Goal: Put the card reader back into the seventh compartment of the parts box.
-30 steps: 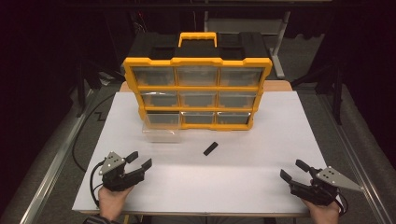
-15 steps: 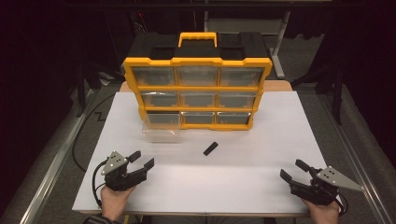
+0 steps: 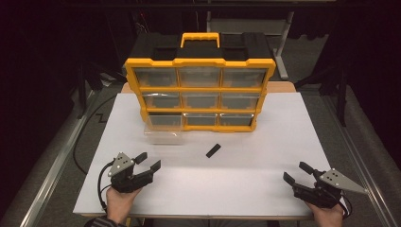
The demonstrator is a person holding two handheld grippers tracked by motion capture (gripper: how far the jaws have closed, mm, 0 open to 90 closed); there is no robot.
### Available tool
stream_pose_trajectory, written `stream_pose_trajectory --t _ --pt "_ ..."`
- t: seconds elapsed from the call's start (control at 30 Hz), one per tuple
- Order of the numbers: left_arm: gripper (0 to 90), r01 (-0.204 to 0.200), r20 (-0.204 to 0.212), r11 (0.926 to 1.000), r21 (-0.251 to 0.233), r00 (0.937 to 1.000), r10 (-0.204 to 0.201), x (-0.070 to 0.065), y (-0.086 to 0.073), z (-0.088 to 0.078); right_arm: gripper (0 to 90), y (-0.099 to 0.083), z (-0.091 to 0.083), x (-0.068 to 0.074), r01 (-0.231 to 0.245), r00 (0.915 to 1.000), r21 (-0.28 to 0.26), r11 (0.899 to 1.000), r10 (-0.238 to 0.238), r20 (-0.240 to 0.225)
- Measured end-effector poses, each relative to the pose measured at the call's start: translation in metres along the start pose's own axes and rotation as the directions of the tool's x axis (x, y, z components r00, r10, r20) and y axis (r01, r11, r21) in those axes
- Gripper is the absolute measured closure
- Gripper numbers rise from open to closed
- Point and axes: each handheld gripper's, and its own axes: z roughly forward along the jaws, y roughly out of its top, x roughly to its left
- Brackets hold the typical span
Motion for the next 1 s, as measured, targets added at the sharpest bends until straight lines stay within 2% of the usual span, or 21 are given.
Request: stream_pose_trajectory --t 0.6,1.0 --pt "36.5 -0.003 0.027 1.0 0.004 0.9996 0.003 -0.01 0.003 0.012 25.0 0.0 0.0 0.0 0.0 1.0 -0.003 1.0 0.0 -0.009" --pt "36.5 -0.024 0.05 0.9996 0.012 0.9985 0.023 -0.019 0.007 0.023 25.0 0.0 0.0 0.0 -0.001 0.9999 -0.004 1.0 0.001 -0.012"
